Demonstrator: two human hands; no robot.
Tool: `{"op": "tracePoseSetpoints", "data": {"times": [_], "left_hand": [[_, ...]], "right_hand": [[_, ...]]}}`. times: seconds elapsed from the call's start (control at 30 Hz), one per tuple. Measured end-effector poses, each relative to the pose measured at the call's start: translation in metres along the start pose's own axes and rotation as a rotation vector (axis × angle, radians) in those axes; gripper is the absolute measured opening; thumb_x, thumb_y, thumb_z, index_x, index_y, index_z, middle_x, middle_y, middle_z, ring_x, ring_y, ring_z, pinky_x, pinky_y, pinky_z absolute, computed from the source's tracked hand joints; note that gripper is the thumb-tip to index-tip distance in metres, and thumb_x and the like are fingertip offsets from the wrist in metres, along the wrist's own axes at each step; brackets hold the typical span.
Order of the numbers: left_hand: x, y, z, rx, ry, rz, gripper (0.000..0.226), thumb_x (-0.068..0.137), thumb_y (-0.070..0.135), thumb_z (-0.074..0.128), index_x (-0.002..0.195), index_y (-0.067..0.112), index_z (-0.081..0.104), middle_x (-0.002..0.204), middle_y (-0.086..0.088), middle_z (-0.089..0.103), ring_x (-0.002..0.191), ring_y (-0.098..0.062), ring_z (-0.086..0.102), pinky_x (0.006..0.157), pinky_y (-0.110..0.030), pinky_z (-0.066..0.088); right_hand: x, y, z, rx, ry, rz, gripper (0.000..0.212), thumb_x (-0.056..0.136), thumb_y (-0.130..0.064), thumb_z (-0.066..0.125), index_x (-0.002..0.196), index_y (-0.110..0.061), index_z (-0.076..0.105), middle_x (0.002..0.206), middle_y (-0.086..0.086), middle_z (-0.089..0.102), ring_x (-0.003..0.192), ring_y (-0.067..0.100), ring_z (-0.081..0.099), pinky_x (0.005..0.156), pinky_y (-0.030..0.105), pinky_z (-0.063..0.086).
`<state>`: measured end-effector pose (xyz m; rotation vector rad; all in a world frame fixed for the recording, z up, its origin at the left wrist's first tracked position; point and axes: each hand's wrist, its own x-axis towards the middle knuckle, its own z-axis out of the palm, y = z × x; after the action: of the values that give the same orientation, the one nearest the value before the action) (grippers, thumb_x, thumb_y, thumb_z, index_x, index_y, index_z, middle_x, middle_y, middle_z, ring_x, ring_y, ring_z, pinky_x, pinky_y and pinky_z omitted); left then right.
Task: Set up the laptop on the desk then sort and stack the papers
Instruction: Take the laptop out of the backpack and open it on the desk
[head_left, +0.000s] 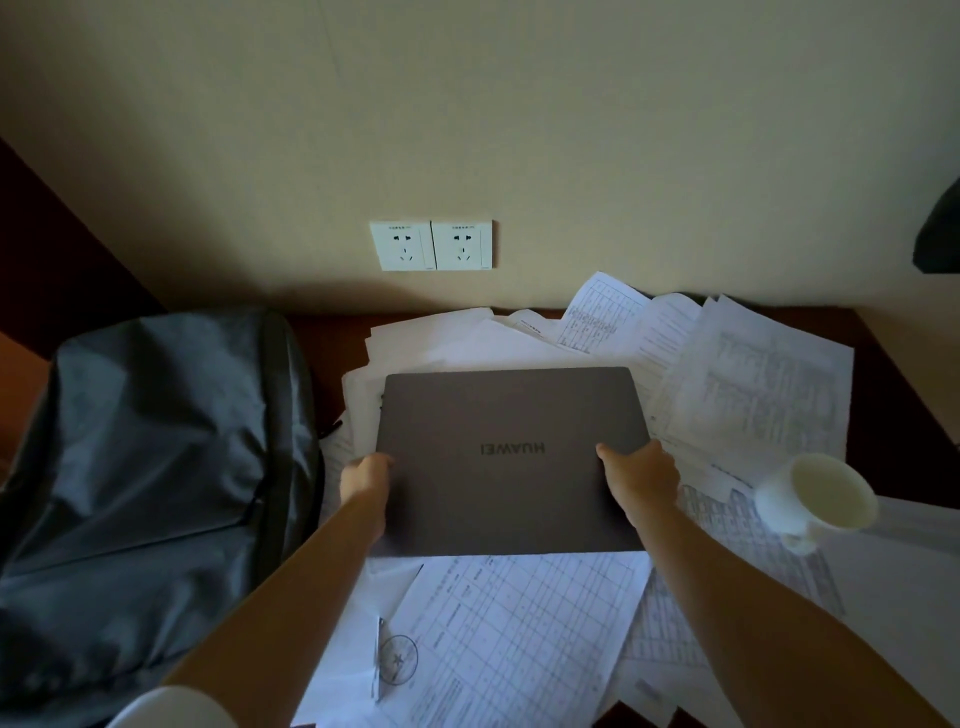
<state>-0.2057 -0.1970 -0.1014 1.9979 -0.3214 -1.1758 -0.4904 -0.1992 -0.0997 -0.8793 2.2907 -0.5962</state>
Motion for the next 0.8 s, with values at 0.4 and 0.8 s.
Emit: {"op": "tracePoseSetpoints", "data": {"times": [0.4,0.8], "left_hand": [[-0.010,0.004,-0.007,0.130,-0.070,0.090,0.032,0.091,0.007,0.048,0.120,-0.002,0.057,0.124,-0.023,0.058,0.116,-0.038,0.054,0.098,-0.042,0.043],[-0.015,0.002,-0.024,0.286,-0.149,0.156,0.045,0.089,0.000,0.048,0.134,0.002,0.046,0.134,-0.020,0.052,0.123,-0.037,0.051,0.096,-0.040,0.045]], "right_hand": [[-0.016,0.008,0.001,0.022,0.027,-0.074,0.072,0.086,-0.028,0.065,0.143,-0.003,0.031,0.142,0.017,0.043,0.128,0.036,0.044,0.102,0.043,0.040],[-0.040,0.002,0.012,-0.434,-0.028,-0.240,0.072,0.084,-0.051,0.062,0.141,-0.014,0.038,0.151,0.019,0.023,0.139,0.035,0.023,0.111,0.043,0.032]]}}
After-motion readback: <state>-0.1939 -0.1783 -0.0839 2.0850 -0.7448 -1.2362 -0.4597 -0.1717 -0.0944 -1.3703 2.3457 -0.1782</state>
